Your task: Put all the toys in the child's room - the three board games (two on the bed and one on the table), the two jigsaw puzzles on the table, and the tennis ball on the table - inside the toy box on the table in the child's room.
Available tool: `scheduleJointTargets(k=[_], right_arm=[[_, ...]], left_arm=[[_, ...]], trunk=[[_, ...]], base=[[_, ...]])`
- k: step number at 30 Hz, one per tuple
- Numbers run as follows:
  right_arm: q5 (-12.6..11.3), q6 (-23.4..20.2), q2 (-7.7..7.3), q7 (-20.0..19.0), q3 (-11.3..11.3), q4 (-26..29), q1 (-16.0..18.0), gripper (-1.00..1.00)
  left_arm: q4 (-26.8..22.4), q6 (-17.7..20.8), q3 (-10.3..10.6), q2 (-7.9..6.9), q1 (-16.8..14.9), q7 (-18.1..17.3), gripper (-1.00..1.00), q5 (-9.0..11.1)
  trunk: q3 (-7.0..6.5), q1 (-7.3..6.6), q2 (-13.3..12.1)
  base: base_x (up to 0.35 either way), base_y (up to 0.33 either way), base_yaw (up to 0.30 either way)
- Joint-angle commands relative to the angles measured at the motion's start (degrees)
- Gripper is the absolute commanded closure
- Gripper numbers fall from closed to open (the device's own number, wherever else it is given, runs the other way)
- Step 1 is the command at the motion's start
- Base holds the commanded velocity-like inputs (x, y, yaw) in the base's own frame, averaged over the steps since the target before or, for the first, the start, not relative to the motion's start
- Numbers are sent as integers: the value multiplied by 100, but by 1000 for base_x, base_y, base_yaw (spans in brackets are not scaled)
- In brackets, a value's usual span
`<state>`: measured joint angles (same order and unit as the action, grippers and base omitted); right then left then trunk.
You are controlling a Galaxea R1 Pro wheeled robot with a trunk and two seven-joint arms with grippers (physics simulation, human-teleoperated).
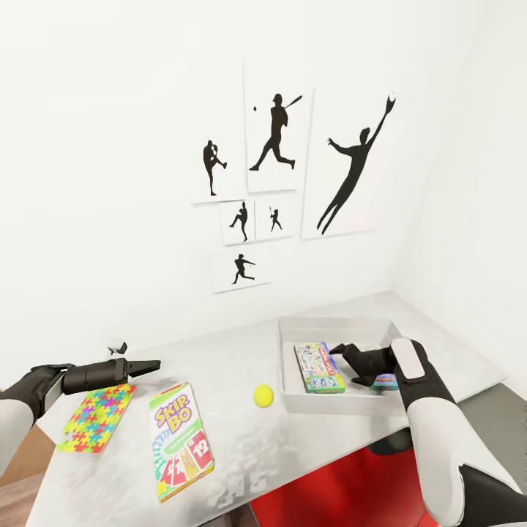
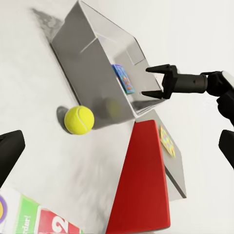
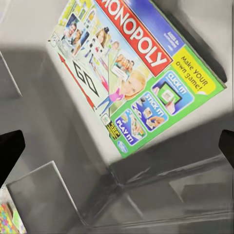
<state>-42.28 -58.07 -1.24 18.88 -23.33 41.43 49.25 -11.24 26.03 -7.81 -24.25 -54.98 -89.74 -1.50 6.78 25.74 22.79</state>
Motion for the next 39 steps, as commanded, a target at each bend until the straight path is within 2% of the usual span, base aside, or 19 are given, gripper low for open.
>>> scheduleJointTargets(k=[1, 8, 11, 12, 18, 22, 26, 27, 28, 29, 32, 34, 39], right_arm=[[-69, -16, 2, 55, -11, 27, 4, -100], [-304, -61, -16, 10, -11, 700, -71, -100], [-547, -85, -29, 0, -2, 1072, -135, -100], [-695, -103, -45, -3, 2, 1229, -174, -100], [-1184, -193, -89, -7, 33, 1590, -257, -100], [-1403, -193, -96, -28, 141, 1778, -270, -100], [-1605, -193, -99, -167, 563, 2184, -280, -100], [-1674, -193, -99, -285, 807, 2374, -285, -100], [-1703, -193, -98, -355, 927, 2463, -287, -100], [-1745, -193, -97, -508, 1150, 2623, -302, -100], [-1787, -193, -93, -826, 1468, 2877, -475, -100], [-1798, -193, -90, -1035, 1590, 3050, -671, -100], [-1806, -193, -67, -1490, 1702, 3467, -1117, -100]], left_arm=[[-1, 61, -10, -1, -4, -26, -100, -17], [-1, 61, -10, -1, -4, -26, -100, -17], [-1, 61, -10, -4, -4, -26, -100, -17], [-1, 61, -10, -6, -4, -26, -100, -17], [-1, 61, -10, -9, -4, -26, -100, -17], [-1, 61, -10, -9, -4, -26, -100, -17], [-1, 61, -10, -9, -4, -26, -100, -17], [-1, 61, -11, -11, -4, -26, -100, -17], [-1, 61, -13, -13, -4, -26, -100, -17], [-1, 61, -13, -16, -4, -26, -100, -17], [-1, 61, -16, -27, -4, -26, -100, -17], [-1, 61, -17, -31, -4, -26, -100, -17], [-1, 61, -12, -35, -4, -26, -100, -15]], trunk=[[6, 4, 12], [-50, 4, 12], [-76, 4, 12], [-84, 4, 12], [-135, 4, 12], [-169, 4, 12], [-203, 4, 12], [-212, 4, 12], [-221, 4, 12], [-229, 4, 12], [-256, 4, 12], [-275, 4, 12], [-321, 4, 12]], base=[[0, 0, -114], [0, 0, -130], [0, 0, -136], [0, 0, -135], [0, 0, -128], [0, 0, -115], [0, 0, -110], [0, 0, -102], [0, 0, -91], [0, 0, -62], [0, 0, -38], [0, 0, -17], [0, 0, -6]])
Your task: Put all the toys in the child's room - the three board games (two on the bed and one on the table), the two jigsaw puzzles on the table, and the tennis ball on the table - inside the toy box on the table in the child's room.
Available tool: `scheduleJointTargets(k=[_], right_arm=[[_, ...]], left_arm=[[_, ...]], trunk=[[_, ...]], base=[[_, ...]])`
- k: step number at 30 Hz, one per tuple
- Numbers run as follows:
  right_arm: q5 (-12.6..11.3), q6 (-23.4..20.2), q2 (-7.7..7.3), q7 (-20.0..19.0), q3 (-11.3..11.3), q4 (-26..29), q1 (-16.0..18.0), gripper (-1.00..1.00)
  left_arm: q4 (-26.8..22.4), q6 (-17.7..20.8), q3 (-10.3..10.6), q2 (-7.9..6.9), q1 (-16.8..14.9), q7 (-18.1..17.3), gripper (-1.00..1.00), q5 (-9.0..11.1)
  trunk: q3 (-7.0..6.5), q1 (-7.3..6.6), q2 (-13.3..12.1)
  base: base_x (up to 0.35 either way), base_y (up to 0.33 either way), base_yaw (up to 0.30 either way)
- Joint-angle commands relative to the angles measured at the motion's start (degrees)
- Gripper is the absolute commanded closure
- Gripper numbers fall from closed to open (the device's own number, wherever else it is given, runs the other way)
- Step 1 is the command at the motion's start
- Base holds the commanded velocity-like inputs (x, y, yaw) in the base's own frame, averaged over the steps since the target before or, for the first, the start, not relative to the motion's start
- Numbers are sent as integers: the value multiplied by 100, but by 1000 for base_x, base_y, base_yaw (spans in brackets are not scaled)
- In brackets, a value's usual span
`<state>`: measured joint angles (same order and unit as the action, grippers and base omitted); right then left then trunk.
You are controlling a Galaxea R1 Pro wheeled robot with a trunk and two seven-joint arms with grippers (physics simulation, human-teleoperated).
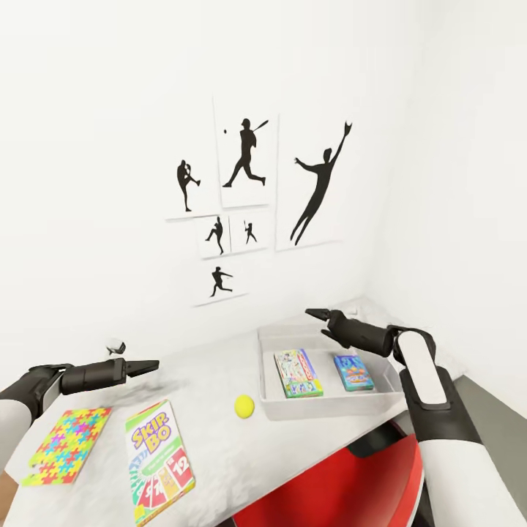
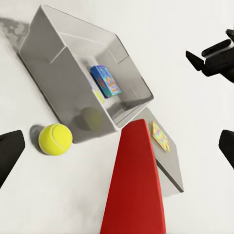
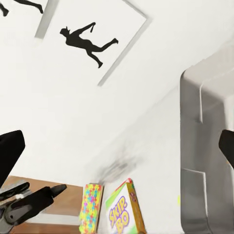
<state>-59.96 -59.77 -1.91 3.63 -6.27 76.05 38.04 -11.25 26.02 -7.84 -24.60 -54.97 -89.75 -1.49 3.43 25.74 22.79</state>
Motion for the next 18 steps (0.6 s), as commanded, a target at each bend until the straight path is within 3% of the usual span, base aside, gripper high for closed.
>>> scheduleJointTargets(k=[1, 13, 18], right_arm=[[-37, -23, 9, -26, 8, 71, -60, -100], [7, -23, 36, -767, 179, 914, -1201, -100], [16, -13, 34, -866, 219, 1158, -1491, -100]], left_arm=[[0, 61, -9, 0, -5, -25, -100, -15], [0, 61, -7, 14, -5, -25, -100, -17], [0, 57, -7, 26, -5, -25, -100, -18]], trunk=[[4, 4, 12], [-109, 4, 12], [-156, 4, 12]], base=[[0, 0, 2], [0, 0, 45], [0, 0, 61]])
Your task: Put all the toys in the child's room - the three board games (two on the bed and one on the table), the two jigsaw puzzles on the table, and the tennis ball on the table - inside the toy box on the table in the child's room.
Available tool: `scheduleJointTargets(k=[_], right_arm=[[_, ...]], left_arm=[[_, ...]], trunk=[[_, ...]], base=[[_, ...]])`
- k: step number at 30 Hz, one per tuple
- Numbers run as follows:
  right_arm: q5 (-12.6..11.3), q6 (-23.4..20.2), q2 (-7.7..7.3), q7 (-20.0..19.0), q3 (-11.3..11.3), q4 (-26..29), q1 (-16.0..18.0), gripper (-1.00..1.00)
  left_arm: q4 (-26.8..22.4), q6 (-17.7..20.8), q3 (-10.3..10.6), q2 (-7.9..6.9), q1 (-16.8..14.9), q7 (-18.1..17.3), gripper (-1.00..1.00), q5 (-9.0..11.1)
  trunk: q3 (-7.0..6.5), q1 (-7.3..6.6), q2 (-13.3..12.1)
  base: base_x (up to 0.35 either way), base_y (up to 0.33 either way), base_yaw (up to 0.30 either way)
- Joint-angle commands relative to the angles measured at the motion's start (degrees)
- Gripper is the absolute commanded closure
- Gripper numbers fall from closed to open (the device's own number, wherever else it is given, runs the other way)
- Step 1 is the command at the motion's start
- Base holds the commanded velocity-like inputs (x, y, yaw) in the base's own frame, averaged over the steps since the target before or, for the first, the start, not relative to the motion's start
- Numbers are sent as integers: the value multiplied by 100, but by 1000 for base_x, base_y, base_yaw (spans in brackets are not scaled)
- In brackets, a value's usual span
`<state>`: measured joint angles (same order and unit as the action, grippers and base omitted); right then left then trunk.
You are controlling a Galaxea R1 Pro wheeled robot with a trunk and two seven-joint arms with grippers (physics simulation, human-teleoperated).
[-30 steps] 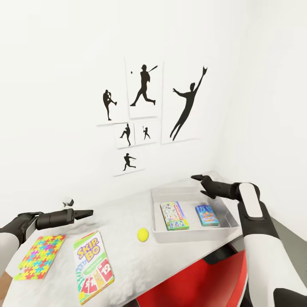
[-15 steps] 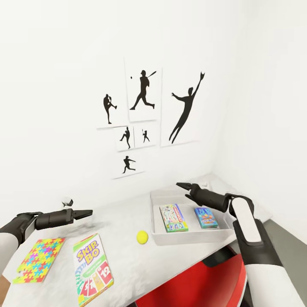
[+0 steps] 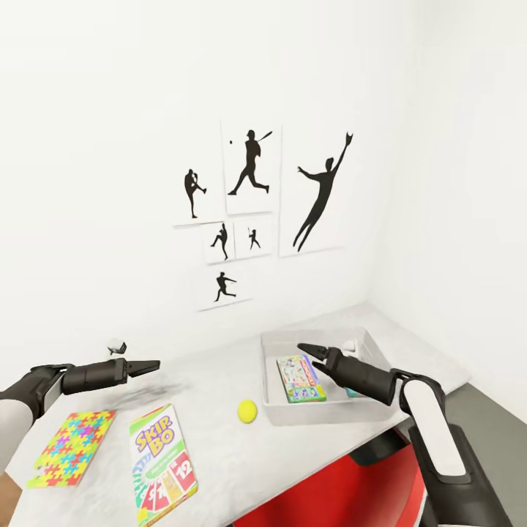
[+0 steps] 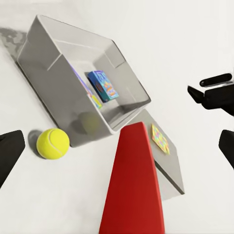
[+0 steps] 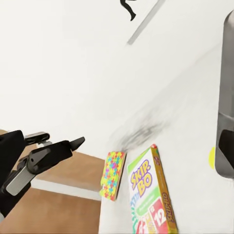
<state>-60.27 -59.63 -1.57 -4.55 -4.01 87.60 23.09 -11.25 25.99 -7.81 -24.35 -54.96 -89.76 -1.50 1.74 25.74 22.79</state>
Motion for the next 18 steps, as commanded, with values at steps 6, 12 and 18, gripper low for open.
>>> scheduleJointTargets(k=[6, 12, 18], right_arm=[[50, -20, -1, -207, 38, 198, -265, -100], [57, 257, -17, -590, 133, 252, -548, -100], [84, 821, -71, -1106, 336, 257, -933, -100]], left_arm=[[0, 45, -10, 7, -6, -24, -100, -17], [0, 33, -10, 9, -6, -24, -100, -17], [0, 30, -10, 9, -6, -24, -100, -17]], trunk=[[-43, 4, 13], [-99, 4, 13], [-148, 4, 13]], base=[[0, 0, 62], [0, 0, 62], [0, 0, 62]])
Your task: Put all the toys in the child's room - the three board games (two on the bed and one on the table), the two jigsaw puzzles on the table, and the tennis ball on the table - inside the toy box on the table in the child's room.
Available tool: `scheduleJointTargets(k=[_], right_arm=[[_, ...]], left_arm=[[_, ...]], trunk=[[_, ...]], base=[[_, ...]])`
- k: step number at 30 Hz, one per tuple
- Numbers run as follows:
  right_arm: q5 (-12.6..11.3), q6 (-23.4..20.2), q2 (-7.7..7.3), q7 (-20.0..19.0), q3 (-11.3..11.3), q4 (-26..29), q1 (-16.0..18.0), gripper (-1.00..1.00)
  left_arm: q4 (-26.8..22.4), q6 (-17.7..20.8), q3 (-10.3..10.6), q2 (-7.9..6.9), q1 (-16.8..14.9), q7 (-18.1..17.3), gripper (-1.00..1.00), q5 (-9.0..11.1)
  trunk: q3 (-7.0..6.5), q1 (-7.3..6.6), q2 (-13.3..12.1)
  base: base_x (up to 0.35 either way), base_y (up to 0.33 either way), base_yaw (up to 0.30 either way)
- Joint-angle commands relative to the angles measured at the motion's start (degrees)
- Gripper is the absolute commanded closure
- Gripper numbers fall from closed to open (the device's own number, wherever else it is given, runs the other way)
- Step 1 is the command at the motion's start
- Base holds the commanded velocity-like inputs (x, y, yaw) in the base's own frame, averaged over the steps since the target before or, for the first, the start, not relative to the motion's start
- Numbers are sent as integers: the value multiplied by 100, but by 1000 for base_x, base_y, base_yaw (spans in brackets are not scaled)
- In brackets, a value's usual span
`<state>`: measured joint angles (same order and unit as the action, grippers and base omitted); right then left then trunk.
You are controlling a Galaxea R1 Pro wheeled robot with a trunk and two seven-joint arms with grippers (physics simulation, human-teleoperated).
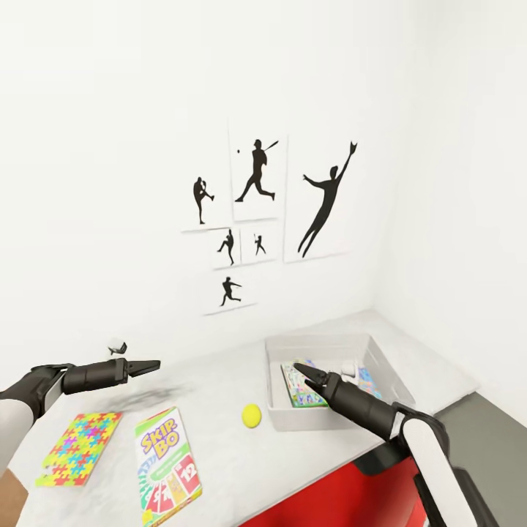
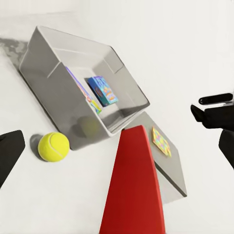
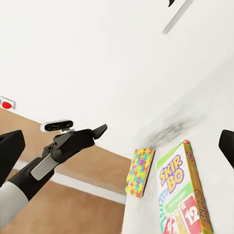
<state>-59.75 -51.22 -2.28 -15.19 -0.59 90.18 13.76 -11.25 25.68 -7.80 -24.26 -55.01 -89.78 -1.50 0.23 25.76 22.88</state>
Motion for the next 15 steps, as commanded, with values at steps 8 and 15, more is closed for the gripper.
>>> scheduleJointTargets(k=[8, 15], right_arm=[[157, 319, -49, -434, 76, -33, -275, -100], [390, 471, -66, -480, 74, -44, -300, -100]], left_arm=[[0, 57, -11, 1, -1, -22, -100, -17], [0, 56, -11, -4, -1, -22, -100, -17]], trunk=[[-12, 2, 4], [-13, 2, 4]], base=[[0, 0, 15], [0, 0, 1]])
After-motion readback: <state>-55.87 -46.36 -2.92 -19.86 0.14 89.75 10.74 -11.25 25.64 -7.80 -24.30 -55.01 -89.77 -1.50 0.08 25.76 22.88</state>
